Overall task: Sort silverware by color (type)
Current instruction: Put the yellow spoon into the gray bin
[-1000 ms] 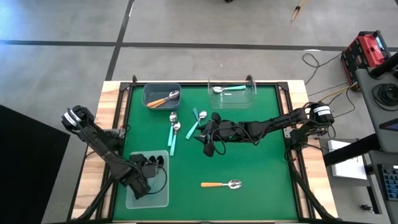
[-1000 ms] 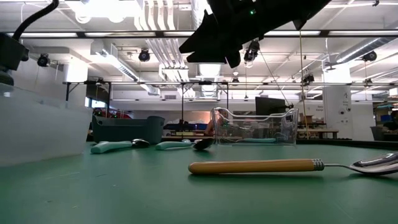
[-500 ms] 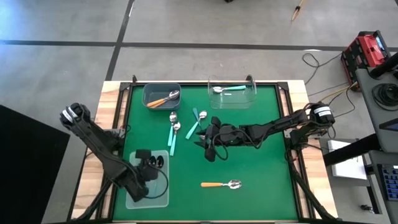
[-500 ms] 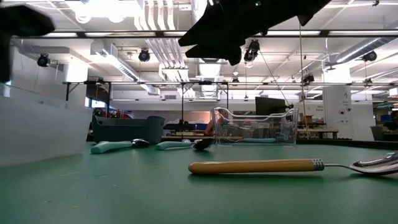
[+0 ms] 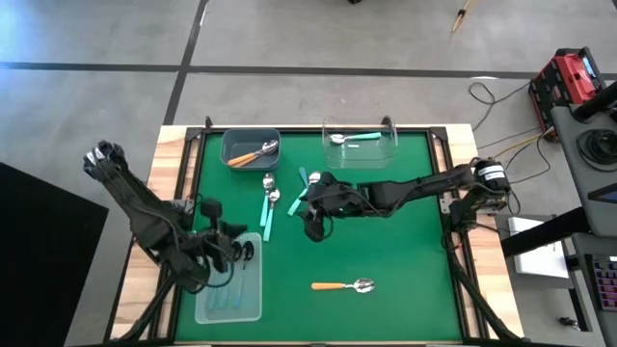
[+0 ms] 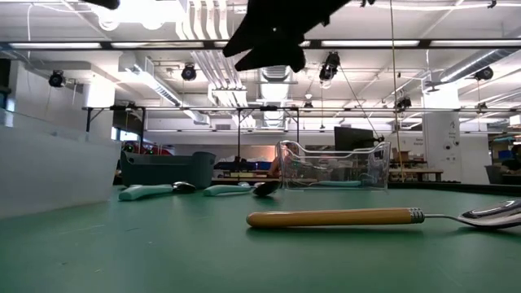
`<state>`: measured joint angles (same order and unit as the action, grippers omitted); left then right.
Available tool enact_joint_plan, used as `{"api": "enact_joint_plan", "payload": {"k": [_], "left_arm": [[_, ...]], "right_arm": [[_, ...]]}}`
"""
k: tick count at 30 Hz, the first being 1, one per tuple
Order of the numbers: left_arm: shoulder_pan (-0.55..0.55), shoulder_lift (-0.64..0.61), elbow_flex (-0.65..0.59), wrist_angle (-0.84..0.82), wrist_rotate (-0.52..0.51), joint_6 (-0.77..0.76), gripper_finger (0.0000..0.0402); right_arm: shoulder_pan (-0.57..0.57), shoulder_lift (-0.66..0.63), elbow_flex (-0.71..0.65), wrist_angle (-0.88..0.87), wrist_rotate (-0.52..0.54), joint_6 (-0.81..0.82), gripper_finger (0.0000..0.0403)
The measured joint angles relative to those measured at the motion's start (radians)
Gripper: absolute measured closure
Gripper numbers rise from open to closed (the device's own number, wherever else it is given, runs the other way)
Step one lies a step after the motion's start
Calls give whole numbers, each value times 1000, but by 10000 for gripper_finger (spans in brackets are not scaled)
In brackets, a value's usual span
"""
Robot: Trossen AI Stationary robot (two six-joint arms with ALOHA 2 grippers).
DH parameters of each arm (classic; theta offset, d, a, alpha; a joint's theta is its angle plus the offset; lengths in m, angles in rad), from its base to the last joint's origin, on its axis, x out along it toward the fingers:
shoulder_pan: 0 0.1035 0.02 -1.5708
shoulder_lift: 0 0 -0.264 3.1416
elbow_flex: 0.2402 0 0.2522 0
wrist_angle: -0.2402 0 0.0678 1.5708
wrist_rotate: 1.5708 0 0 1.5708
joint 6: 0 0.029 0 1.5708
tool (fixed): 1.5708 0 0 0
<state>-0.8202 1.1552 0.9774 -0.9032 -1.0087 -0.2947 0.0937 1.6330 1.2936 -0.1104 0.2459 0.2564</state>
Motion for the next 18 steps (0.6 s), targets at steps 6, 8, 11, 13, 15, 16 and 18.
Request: {"api": "enact_joint_plan", "payload": {"k": [6, 8, 11, 13, 15, 16, 18], "left_arm": [[30, -120, -24, 11, -59, 86, 401], [41, -157, -44, 12, -57, 88, 401], [59, -214, -80, 11, -57, 111, 401], [78, -248, -102, 13, -98, 122, 402], [101, -280, -129, 25, -195, 122, 402], [114, -297, -144, 34, -231, 122, 401], [134, -327, -176, 72, -244, 121, 401]], "right_arm": [[-31, 74, 144, -228, -2, -19, 207], [-36, 95, 176, -284, -13, -82, 207], [-53, 127, 220, -340, -18, -146, 207], [-77, 153, 258, -380, -17, -141, 207], [-102, 182, 313, -448, -14, -111, 207], [-114, 199, 345, -488, -11, -99, 207], [-134, 238, 414, -559, -11, -87, 207]]}}
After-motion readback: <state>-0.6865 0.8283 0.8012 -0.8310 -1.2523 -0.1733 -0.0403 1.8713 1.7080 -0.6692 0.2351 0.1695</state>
